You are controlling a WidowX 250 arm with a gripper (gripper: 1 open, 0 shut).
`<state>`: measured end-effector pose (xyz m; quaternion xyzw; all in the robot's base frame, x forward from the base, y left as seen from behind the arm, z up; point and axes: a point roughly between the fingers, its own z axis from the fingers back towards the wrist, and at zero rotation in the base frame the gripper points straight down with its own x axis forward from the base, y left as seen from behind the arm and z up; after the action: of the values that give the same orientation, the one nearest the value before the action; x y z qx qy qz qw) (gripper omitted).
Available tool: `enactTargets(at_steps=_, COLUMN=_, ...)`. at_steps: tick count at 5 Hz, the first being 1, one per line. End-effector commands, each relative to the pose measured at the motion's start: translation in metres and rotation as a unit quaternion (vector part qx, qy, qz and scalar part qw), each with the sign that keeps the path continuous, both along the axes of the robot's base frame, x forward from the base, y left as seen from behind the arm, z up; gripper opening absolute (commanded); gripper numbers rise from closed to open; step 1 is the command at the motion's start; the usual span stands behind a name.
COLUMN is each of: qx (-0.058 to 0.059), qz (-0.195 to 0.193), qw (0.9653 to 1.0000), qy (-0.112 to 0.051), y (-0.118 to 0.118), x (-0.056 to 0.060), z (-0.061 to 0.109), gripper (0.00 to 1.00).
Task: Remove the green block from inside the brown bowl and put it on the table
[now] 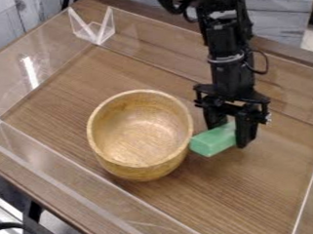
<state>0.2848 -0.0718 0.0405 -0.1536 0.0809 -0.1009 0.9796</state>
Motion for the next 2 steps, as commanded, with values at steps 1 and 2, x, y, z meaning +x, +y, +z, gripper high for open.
enactTargets(at_steps=1, qx=-0.006, qz=-0.001, qw=0.9995, qy=-0.030, y=0.0018, x=0.0139, z=0.0132, gripper=0.00)
enactTargets(at_steps=2, qx=-0.009, qz=-0.002, qw=0.9995, qy=-0.031, y=0.0022, x=0.0165, z=0.0129, gripper=0.00)
